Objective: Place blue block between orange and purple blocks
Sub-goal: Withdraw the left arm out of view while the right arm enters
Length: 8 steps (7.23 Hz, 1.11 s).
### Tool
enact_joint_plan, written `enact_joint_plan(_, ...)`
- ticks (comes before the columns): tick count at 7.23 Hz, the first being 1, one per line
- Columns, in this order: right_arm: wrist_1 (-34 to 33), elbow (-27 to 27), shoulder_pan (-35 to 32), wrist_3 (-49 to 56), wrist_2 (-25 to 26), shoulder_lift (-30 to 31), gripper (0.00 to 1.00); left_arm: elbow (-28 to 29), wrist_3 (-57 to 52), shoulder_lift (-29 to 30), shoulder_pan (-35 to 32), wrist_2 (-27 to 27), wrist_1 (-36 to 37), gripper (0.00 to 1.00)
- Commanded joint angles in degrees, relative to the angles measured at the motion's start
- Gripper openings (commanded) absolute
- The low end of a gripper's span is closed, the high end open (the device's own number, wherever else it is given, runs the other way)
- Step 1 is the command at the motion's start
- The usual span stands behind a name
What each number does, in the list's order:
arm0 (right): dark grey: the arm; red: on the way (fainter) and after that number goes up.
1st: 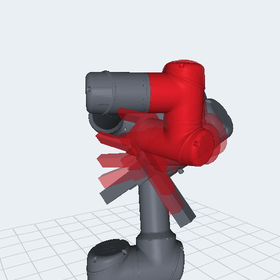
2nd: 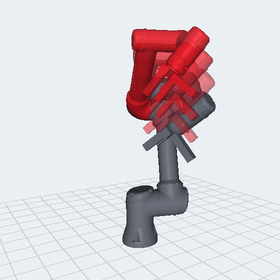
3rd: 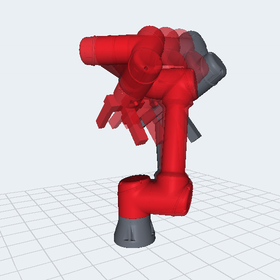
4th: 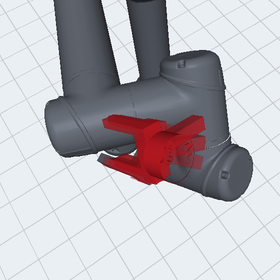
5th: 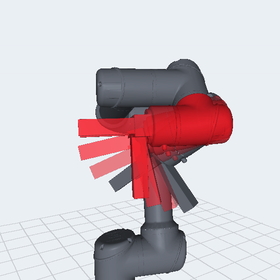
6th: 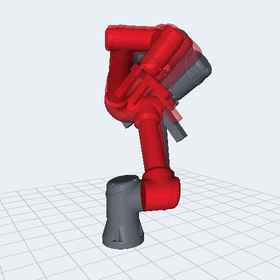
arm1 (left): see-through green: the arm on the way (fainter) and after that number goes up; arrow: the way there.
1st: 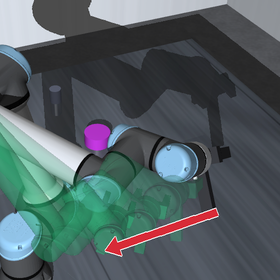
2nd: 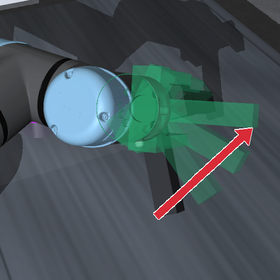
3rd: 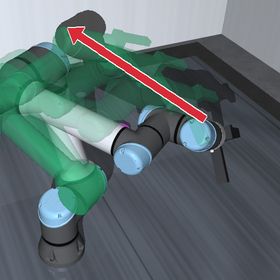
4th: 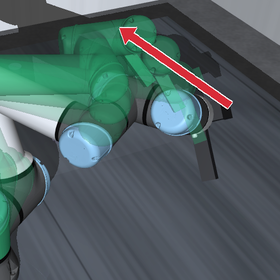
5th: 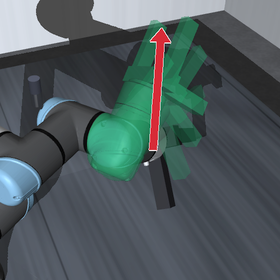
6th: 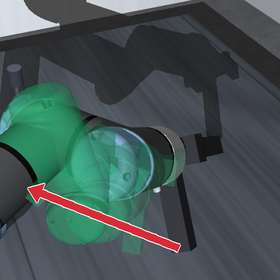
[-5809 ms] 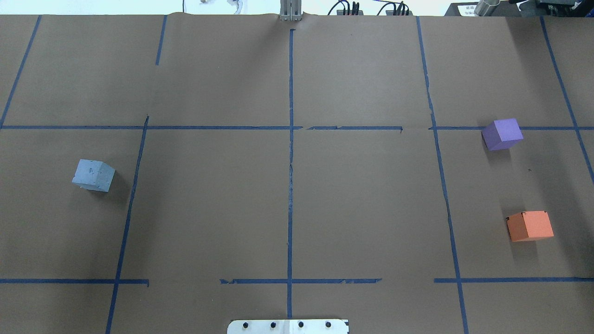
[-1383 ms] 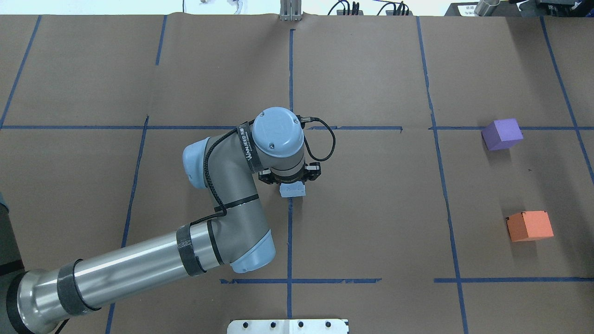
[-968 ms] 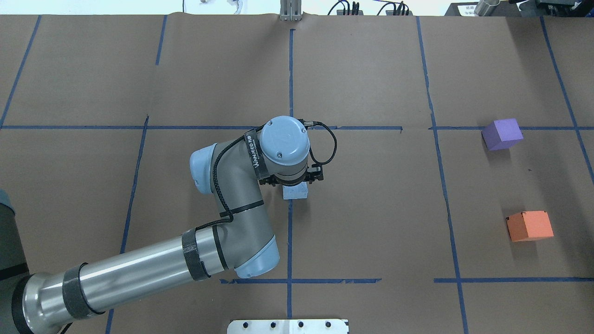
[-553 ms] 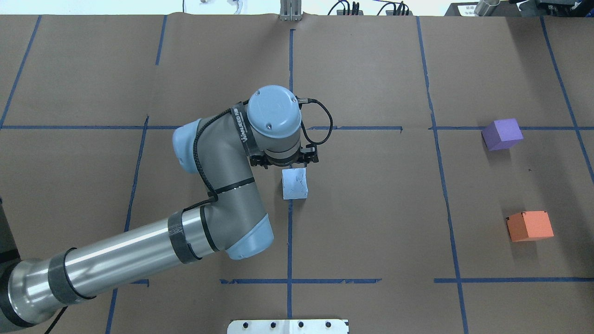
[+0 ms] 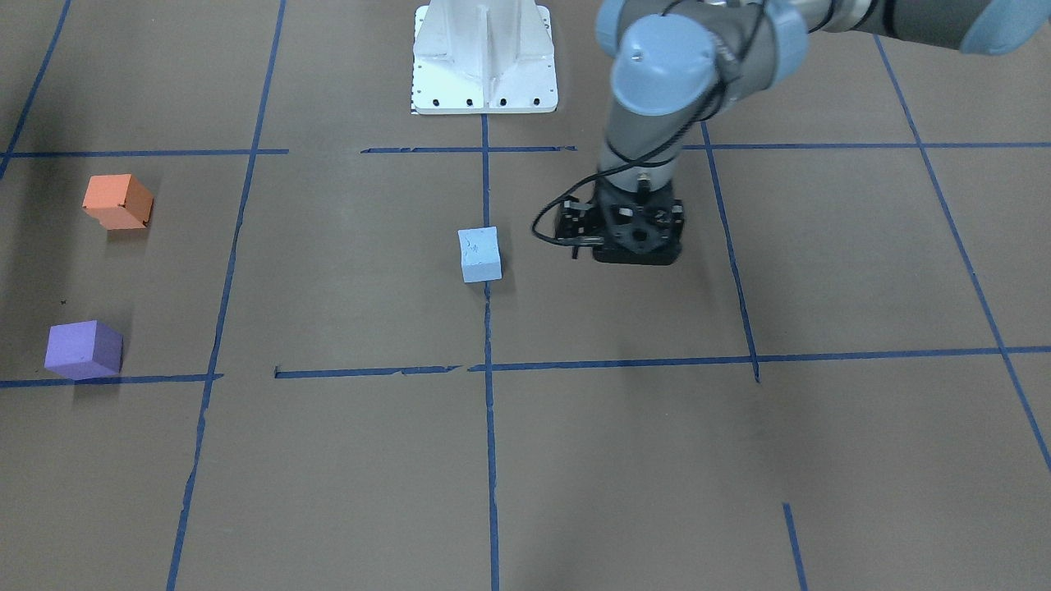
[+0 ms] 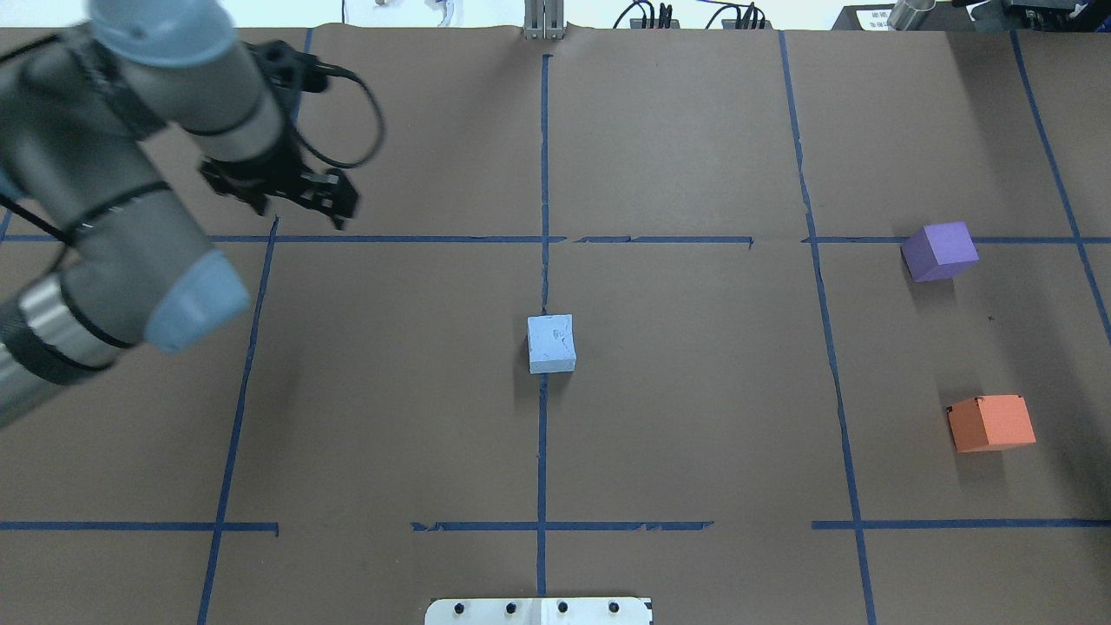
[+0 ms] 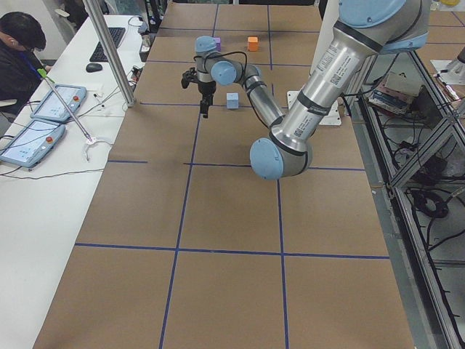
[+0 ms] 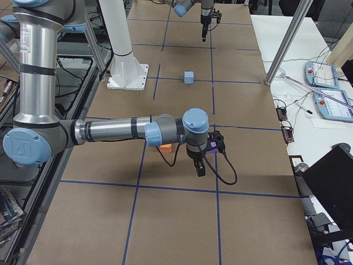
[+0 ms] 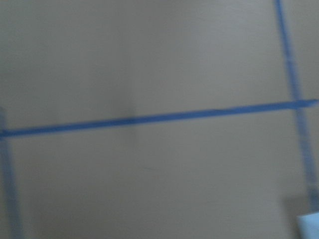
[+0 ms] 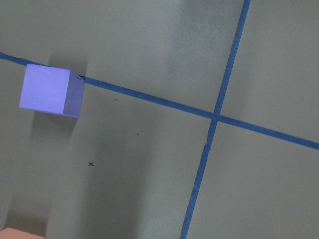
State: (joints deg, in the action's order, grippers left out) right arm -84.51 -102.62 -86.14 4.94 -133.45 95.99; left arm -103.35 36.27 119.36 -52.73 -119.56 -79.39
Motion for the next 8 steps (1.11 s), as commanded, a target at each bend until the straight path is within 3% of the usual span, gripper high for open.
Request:
enact_joint_plan(1,0.49,-0.04,0.88,-0.10,-0.40,-0.36,1.00,-0.01,-27.18,-11.66,-17.41,-3.91,0.45,1.00)
enact_joint_plan(2,0.05,0.05,1.41,-0.71,-1.19,-1.67,1.00,2.17,-33.13,-15.26,-23.24,-10.37,-0.15,1.00)
enact_joint_plan(3,0.57,-0.13,3.33,-5.33,-1.37,-2.46,1.00,4.37,-42.16,-19.90,-28.86,-12.95,-0.24,1.00)
enact_joint_plan(4,0.57,-0.39,5.52,-10.08,-1.55,-4.47,1.00,5.43,-44.51,-23.26,-34.05,-13.15,-0.50,1.00)
enact_joint_plan(6,0.40,-1.88,11.23,-18.17,-1.46,-9.12,1.00,5.53,-51.20,-32.21,-38.31,-13.24,-5.04,1.00)
enact_joint_plan(8,0.05,-1.97,21.22,-32.19,-0.68,-17.89,1.00,4.22,-47.47,-33.04,-39.12,-13.24,-5.25,1.00)
